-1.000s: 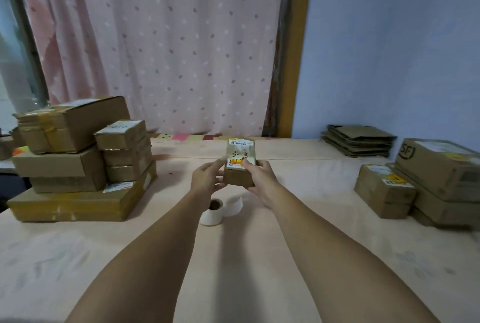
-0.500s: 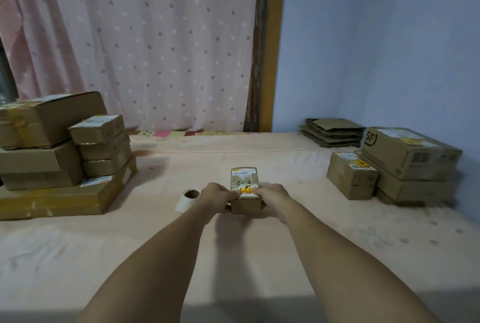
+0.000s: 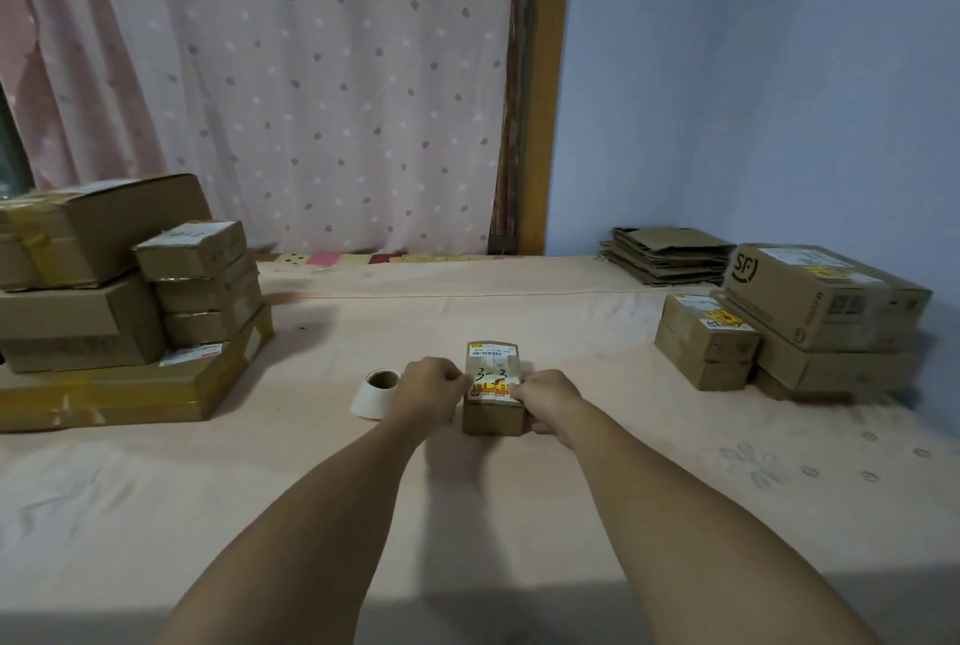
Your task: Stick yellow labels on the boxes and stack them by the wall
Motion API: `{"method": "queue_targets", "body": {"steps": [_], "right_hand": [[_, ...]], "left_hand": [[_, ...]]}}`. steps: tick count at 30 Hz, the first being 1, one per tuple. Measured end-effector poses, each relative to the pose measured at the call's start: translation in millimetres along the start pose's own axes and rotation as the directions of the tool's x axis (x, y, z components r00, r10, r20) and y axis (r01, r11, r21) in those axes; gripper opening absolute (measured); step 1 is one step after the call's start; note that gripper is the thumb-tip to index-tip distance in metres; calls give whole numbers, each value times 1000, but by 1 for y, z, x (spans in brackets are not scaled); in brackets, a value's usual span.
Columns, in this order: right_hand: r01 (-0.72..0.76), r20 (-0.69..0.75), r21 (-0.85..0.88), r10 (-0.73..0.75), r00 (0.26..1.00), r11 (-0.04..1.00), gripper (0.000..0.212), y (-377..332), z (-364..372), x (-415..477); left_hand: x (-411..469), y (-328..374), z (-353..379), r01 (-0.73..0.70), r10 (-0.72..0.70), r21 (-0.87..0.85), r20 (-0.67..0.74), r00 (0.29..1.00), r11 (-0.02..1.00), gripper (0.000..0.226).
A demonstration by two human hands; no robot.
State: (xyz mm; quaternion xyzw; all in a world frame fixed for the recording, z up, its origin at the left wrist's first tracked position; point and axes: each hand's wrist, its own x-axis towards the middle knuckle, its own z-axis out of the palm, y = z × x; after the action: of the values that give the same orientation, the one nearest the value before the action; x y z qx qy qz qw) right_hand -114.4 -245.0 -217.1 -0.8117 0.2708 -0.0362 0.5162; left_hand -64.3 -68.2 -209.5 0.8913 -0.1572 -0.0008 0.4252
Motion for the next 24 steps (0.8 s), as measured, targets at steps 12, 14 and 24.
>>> {"method": "queue_targets", "body": {"steps": [12,14,24], "right_hand": [[287,-235,-226,-338,911,931,23,-34,25,1],[342,-204,-267,-399,894,901,21,-40,35,-1],[523,44,-451,-567,823,723,29,-51,69,-7]], "left_hand": [[-1,-68,-71,-223,280,683,28,960,696,40],[-2,-72,-73,-218,251,699,58,966,681,46],[7,-70,-72,-124,148,370,-39,988,921,9]]}}
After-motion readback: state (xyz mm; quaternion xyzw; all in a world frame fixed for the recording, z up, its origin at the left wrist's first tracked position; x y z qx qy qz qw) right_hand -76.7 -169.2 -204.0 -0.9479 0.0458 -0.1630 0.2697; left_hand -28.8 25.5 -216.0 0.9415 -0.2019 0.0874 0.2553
